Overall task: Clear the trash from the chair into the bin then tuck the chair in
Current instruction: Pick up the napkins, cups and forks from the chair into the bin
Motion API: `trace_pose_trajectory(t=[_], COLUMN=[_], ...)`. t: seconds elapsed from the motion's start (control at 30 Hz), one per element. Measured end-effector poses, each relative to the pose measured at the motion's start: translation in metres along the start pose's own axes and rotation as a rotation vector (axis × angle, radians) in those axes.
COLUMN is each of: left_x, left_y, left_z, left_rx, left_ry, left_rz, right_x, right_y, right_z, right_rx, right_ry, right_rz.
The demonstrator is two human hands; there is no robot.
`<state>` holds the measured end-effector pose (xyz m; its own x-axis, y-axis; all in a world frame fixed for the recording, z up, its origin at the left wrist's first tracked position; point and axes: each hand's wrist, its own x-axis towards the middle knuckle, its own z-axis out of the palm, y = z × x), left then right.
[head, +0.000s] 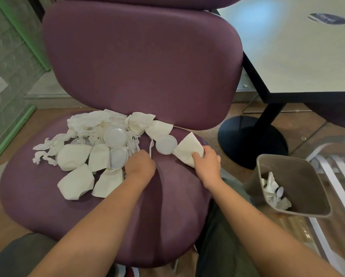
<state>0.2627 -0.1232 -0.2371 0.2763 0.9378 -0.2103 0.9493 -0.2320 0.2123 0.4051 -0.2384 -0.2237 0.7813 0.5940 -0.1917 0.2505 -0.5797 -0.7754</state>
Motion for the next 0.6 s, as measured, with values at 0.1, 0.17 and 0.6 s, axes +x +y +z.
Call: trace_pose_trajectory(t=[0.1,0.17,0.6], left_x=[-0.008,-0.013,-0.05], left_y=[0.008,0.014,0.095], left_z=[-0.004,-0.005,0.005], left_rx=[-0.161,-0.256,-0.564], left_ry=[0.0,0.019,0.025], left_rz=[-0.074,-0.13,0.18], right_x=[0.002,0.002,-0.002], right_y=[0.008,0.01,0.054], right_z=[-0.013,-0.024,-0.086], right_rx=[0.173,0.261,0.505], right_ry=[0.034,0.056,0.185], right_rz=[0.031,0.05,0.151])
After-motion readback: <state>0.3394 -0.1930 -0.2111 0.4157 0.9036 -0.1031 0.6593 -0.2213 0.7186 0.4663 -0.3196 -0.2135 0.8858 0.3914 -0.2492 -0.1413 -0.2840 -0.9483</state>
